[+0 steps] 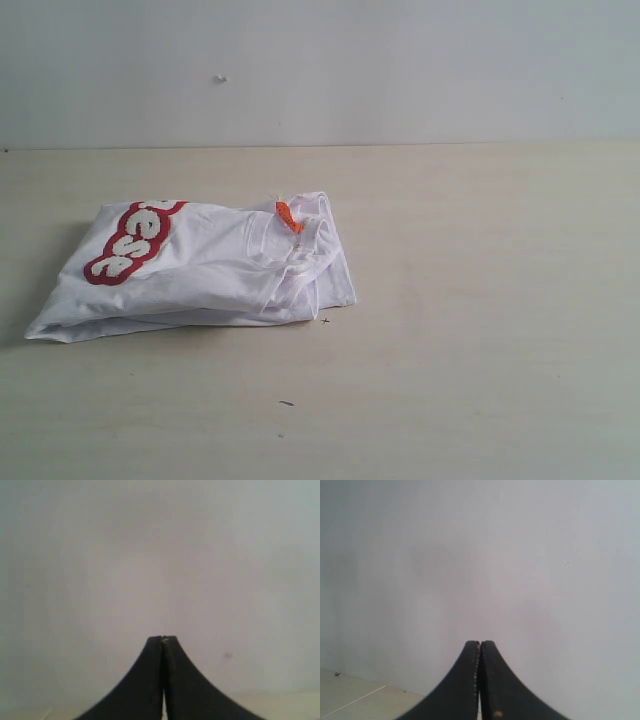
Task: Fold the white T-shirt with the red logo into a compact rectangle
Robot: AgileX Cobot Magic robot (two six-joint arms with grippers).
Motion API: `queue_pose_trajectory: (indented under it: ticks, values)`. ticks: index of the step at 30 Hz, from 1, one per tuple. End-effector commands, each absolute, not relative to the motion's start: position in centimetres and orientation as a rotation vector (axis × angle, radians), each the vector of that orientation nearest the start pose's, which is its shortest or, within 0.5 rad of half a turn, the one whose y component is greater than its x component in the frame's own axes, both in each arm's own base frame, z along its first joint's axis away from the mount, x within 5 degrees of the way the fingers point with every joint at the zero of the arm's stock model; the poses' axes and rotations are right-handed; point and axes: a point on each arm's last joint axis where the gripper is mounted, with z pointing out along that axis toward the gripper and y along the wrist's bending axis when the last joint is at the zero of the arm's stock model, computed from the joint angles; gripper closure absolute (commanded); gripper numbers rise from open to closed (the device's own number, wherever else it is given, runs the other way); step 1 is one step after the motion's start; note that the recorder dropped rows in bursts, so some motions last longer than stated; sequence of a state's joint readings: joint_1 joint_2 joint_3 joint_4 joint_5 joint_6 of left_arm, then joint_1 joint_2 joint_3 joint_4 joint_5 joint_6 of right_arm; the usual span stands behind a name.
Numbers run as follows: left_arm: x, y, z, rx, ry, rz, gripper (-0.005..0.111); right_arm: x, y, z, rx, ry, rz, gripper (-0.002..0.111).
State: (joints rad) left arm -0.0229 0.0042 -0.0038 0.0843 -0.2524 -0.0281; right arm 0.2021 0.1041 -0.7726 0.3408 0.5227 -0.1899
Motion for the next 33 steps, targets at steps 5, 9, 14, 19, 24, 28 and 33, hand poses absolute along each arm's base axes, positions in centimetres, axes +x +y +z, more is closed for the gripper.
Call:
queue_pose_trajectory:
  ticks: [5, 9, 14, 19, 24, 28, 33]
  values:
    - [5.5, 0.0, 19.2, 0.079, 1.717, 0.061, 0.107, -2.4, 1.1, 39.9, -0.202, 1.318, 0.369, 0.108]
    - [5.4, 0.0, 18.6, 0.057, 1.781, 0.032, 0.107, -2.4, 1.1, 39.9, -0.202, 1.318, 0.369, 0.108]
    - [5.4, 0.0, 18.3, 0.011, 1.813, -0.005, 0.107, -2.4, 1.1, 39.9, -0.202, 1.318, 0.369, 0.108]
    - [5.4, 0.0, 18.3, -0.021, 1.813, -0.034, 0.107, -2.4, 1.1, 39.9, -0.202, 1.318, 0.369, 0.108]
    - [5.4, 0.0, 18.3, -0.021, 1.813, -0.034, 0.107, -2.4, 1.1, 39.9, -0.202, 1.318, 0.369, 0.108]
    - [5.4, 0.0, 18.4, -0.021, 1.811, -0.034, 0.107, -2.4, 1.1, 39.9, -0.202, 1.318, 0.369, 0.108]
    - [5.4, 0.0, 18.4, -0.021, 1.811, -0.034, 0.107, -2.4, 1.1, 39.9, -0.202, 1.318, 0.369, 0.108]
